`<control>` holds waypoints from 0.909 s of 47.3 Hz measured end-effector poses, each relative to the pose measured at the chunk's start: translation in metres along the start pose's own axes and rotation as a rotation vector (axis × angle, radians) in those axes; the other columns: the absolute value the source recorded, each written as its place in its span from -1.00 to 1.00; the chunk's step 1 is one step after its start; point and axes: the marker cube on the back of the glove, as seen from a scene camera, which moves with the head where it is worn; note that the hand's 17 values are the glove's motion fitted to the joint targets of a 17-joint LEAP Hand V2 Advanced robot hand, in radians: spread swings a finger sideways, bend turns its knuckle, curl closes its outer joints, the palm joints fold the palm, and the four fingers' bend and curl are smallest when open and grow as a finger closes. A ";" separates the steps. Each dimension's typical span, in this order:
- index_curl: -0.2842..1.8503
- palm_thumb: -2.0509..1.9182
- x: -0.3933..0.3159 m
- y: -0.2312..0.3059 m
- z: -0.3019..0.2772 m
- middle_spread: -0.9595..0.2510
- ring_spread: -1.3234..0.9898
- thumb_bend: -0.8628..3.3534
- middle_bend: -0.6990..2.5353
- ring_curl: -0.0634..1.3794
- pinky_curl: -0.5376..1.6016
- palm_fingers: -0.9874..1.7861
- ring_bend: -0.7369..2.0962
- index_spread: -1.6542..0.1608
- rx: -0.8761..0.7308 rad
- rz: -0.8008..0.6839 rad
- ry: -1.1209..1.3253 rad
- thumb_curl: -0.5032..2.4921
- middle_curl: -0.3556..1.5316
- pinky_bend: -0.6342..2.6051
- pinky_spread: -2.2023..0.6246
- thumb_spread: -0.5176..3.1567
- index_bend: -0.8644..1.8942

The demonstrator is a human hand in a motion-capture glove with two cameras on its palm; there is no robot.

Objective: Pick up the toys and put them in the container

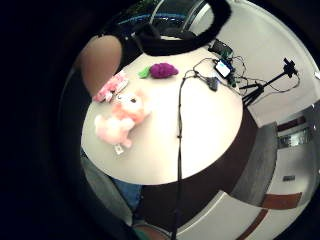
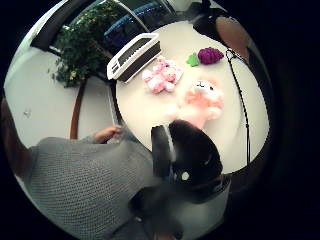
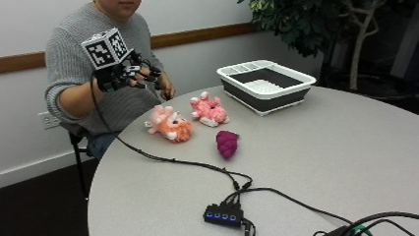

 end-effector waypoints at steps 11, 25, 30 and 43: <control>-0.59 0.04 -0.002 0.000 0.003 0.26 -0.02 -0.58 -0.47 -0.79 -0.31 -0.07 -0.28 0.50 -0.014 0.004 -0.007 -0.62 -0.55 -0.25 0.56 -0.13 -0.20; -0.53 0.03 0.017 -0.106 0.012 0.19 -0.07 -0.59 -0.46 -0.72 -0.26 -0.07 -0.21 0.42 -0.058 -0.015 -0.064 -0.57 -0.49 -0.21 0.56 0.02 -0.23; -0.52 0.03 0.036 -0.187 0.030 0.18 -0.09 -0.59 -0.47 -0.70 -0.24 -0.09 -0.18 0.41 -0.119 0.015 -0.070 -0.55 -0.47 -0.19 0.56 0.04 -0.25; -0.51 0.05 0.065 -0.274 0.087 0.16 -0.11 -0.59 -0.45 -0.64 -0.20 -0.19 -0.12 0.41 -0.240 0.095 0.096 -0.52 -0.42 -0.13 0.55 0.08 -0.26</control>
